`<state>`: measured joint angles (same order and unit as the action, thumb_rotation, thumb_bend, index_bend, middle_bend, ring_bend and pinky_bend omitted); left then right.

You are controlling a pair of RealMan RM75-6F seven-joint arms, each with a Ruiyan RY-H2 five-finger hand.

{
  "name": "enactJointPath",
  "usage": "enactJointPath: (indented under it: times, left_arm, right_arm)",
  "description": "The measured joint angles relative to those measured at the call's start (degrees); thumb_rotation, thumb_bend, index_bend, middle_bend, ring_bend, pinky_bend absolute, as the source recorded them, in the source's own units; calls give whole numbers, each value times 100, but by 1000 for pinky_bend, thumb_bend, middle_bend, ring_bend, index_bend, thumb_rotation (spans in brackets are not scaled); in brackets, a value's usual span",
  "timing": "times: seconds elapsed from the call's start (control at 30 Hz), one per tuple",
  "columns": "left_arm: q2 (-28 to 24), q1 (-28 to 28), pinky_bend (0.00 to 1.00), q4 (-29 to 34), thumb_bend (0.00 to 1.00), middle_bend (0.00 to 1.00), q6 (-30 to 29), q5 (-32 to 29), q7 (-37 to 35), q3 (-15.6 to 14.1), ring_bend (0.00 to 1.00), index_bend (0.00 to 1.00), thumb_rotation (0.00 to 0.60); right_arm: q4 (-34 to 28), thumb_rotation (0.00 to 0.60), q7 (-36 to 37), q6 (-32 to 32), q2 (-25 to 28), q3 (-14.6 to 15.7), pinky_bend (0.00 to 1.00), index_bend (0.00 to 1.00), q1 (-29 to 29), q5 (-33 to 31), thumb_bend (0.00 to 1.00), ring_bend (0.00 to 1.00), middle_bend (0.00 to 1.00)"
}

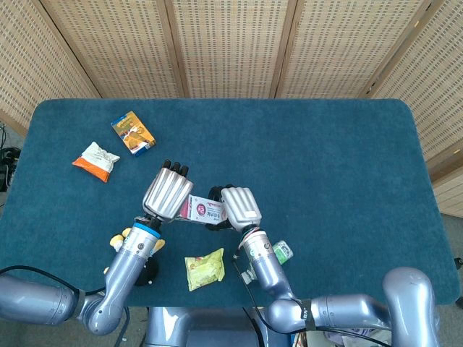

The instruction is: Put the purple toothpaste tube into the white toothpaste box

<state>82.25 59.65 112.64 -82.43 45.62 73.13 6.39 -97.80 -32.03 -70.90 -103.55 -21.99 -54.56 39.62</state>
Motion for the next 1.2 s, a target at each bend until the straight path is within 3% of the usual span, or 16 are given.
enactJointPath:
  times: [0.23,0.6,0.83,1.0,1.2]
  left_arm:
    - [5,-60,284,-111,273,265,2,207,-43,-46,226,485,600]
    - [24,-159,201,-255,221,159,16,459,-106,-64,132,344,600]
    - [-25,-205,39,-288,141,10,108,542,-140,-48,1,141,600]
    - [-96,-216,0,-241,113,0,178,511,-100,-39,0,62,600]
    - [-177,-227,0,-193,113,0,248,535,-56,-41,0,47,600]
  right_arm:
    - [33,600,48,-17,-37,-7,479,528,33,47,148,381,484]
    - [109,600,179,-123,-129,-74,485,530,112,149,147,381,486]
    - [167,600,258,-145,-176,-103,485,530,169,209,147,381,486]
    - [165,600,294,-169,-170,-144,485,530,204,240,147,381,486]
    - [177,600,365,-163,-158,-179,485,530,267,237,148,381,485]
